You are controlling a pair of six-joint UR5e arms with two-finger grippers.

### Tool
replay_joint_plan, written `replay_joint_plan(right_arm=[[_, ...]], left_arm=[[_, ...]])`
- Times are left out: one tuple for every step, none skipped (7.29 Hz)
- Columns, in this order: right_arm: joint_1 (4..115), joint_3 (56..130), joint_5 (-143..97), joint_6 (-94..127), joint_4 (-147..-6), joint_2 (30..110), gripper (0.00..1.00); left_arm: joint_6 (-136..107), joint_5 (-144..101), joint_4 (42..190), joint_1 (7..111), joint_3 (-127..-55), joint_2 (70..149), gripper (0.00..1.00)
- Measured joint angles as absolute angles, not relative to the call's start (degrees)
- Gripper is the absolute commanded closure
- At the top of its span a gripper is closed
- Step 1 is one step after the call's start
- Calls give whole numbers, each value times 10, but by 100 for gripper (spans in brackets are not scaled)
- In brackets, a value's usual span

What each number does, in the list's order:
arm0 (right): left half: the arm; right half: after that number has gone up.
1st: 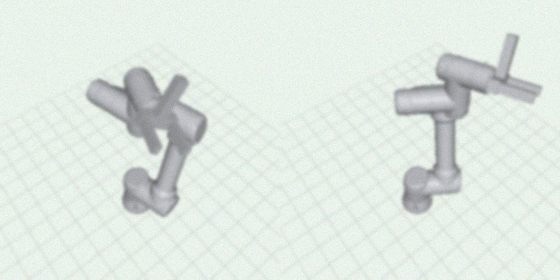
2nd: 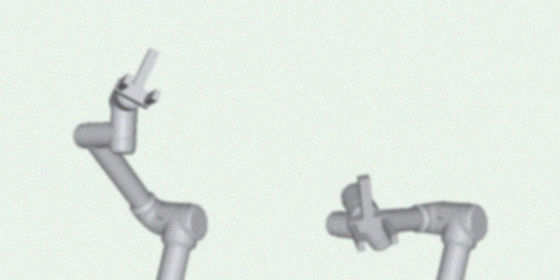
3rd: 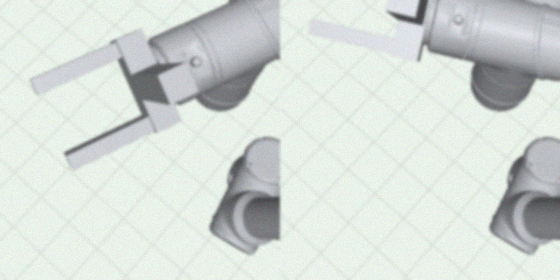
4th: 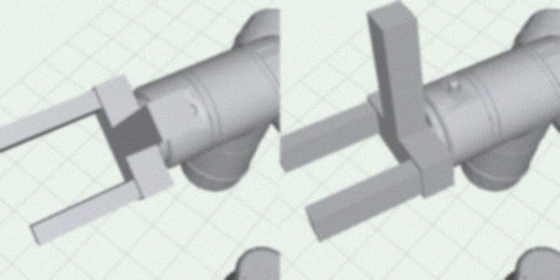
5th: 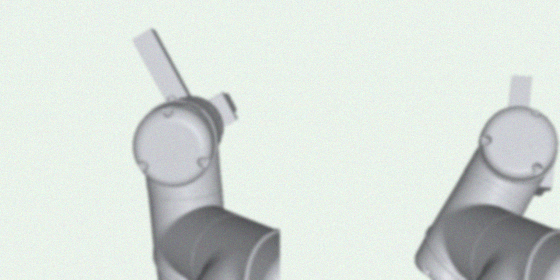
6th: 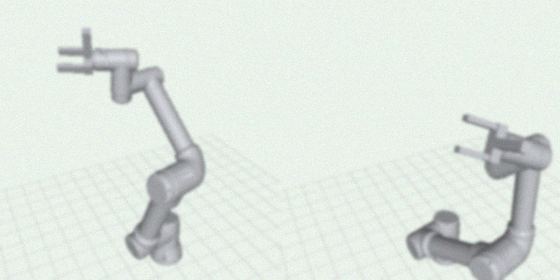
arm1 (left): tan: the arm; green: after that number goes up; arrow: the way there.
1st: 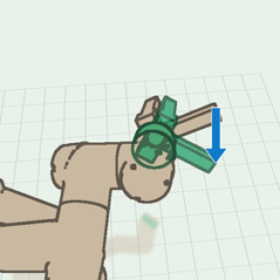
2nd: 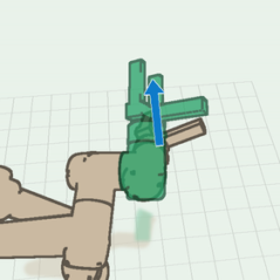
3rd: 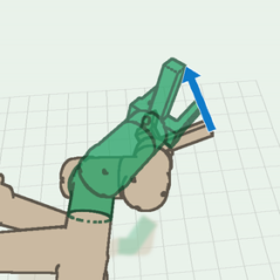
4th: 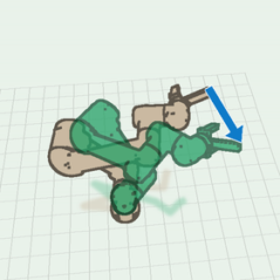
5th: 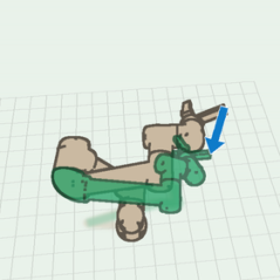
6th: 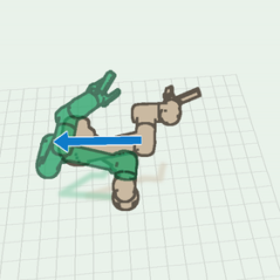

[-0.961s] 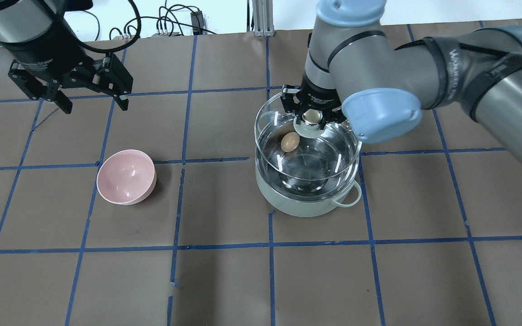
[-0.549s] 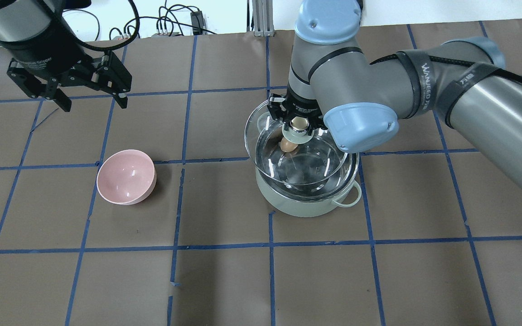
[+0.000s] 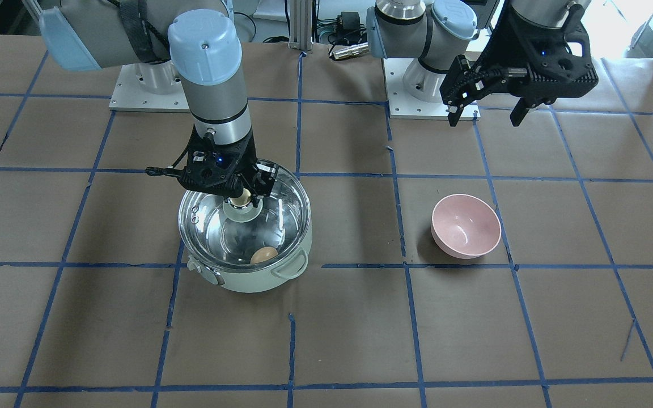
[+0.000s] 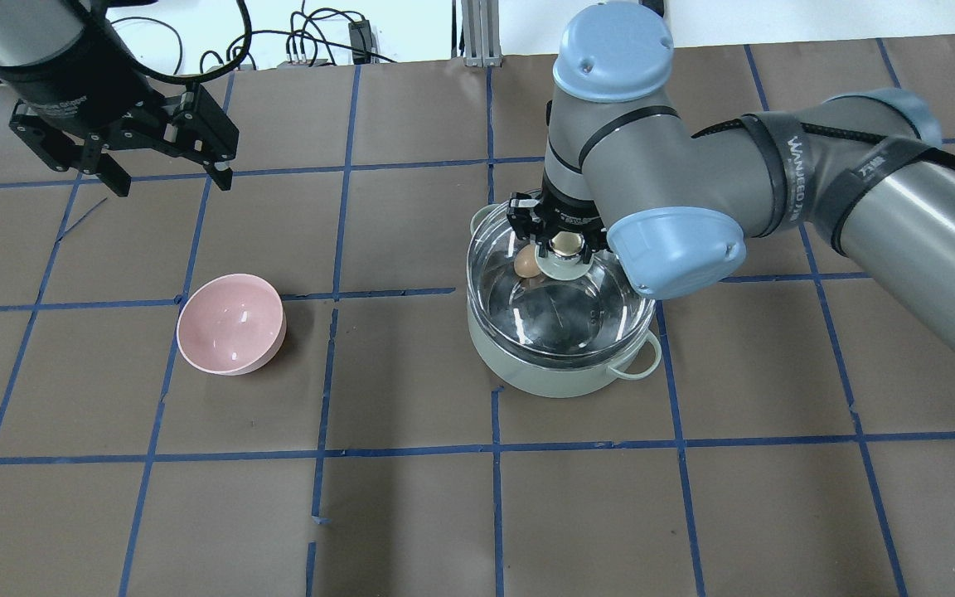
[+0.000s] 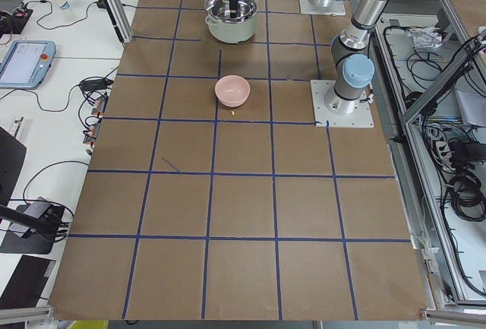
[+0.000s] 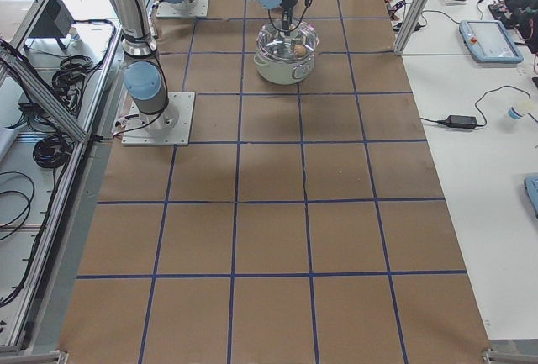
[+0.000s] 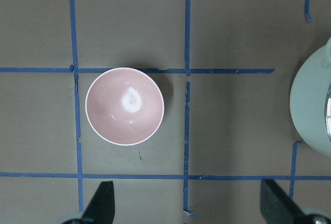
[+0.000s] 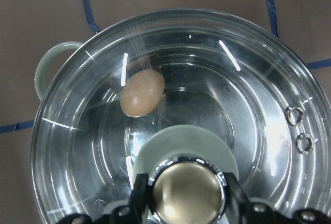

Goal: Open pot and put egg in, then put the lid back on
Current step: 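Lower the lid onto the pot rim and release the knob with the right gripper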

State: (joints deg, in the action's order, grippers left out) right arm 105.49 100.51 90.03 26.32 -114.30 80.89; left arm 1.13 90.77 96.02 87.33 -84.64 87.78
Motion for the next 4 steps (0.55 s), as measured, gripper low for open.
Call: replay_joint_plan(right_arm=[[1053, 1008, 900, 260, -1143, 811, 77], [1052, 1010, 899, 260, -1144, 812, 77], [1052, 1010, 898, 262, -1144, 812, 77], [1053, 1009, 897, 265, -1144, 812, 76]], left_arm=[[11, 908, 961, 873, -845, 879, 0], [11, 908, 961, 873, -845, 879, 0], [11, 907, 961, 873, -846, 880, 0], [11, 905, 961, 873, -847, 880, 0]])
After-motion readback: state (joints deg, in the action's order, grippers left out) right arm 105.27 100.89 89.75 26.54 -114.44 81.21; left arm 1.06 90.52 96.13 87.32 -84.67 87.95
